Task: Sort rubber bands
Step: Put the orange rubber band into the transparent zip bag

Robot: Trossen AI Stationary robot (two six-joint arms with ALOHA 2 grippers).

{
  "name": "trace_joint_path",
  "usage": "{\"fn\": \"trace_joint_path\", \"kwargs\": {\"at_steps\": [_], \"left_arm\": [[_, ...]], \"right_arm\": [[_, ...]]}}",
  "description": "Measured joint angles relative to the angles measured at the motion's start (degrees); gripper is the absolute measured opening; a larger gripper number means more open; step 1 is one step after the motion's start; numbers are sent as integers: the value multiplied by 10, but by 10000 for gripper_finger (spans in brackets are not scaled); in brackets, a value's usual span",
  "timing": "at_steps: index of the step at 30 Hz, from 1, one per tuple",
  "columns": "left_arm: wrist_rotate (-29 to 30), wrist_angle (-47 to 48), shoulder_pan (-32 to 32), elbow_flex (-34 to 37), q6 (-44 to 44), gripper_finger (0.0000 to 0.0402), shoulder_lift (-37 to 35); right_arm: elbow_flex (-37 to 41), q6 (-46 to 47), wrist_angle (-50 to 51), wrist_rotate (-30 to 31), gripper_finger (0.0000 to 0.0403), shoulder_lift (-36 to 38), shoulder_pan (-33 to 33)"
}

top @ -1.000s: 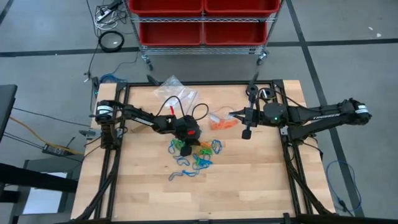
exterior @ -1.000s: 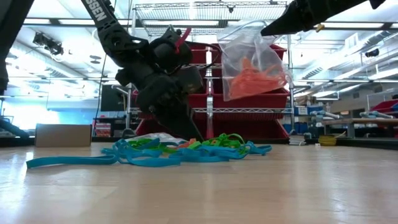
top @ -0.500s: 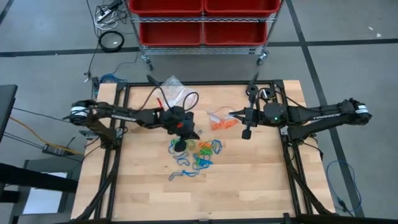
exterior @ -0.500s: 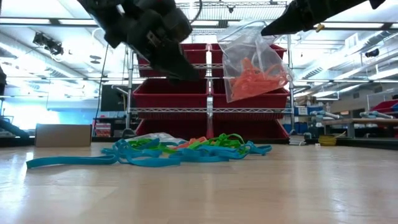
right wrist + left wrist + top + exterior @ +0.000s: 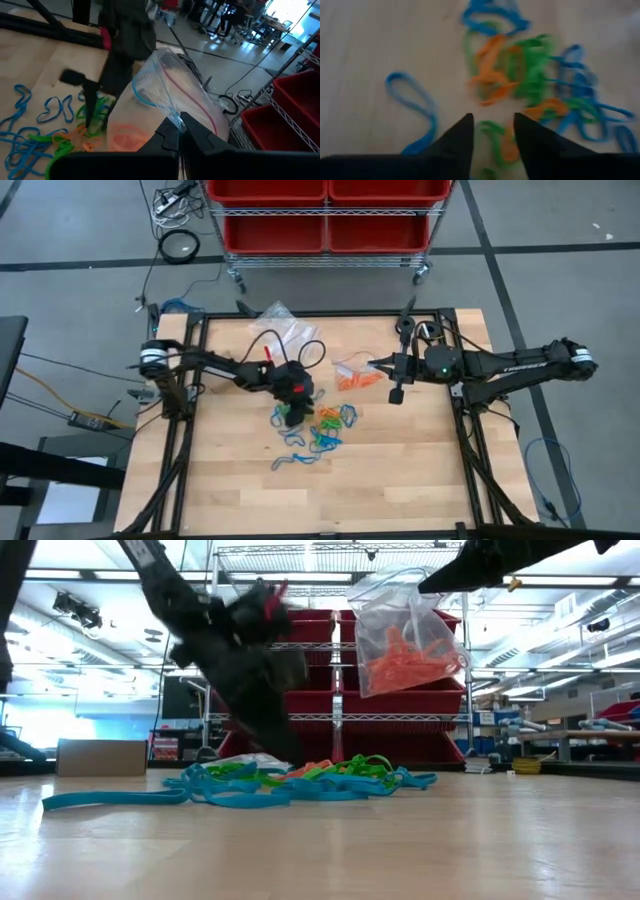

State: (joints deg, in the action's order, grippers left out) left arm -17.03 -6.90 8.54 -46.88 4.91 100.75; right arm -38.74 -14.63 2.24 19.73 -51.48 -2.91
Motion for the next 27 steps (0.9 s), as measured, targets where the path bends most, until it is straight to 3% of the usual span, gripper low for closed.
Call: {"fn": "trace_joint_path", "kwargs": {"at_steps": [5, 11, 15, 27], "left_arm": [[-55, -59, 24, 4, 18, 206, 46], [-84, -134, 42, 4, 47, 200, 75], [-154, -152, 47, 4, 48, 184, 76], [-141, -156, 33, 1, 41, 97, 93]], "right_arm": [[0, -2, 0, 0, 0, 0, -1], [0, -2, 0, 0, 0, 0, -1], [0, -2, 5, 0, 0, 0, -1], [0, -4, 0, 0, 0, 0, -1]]}}
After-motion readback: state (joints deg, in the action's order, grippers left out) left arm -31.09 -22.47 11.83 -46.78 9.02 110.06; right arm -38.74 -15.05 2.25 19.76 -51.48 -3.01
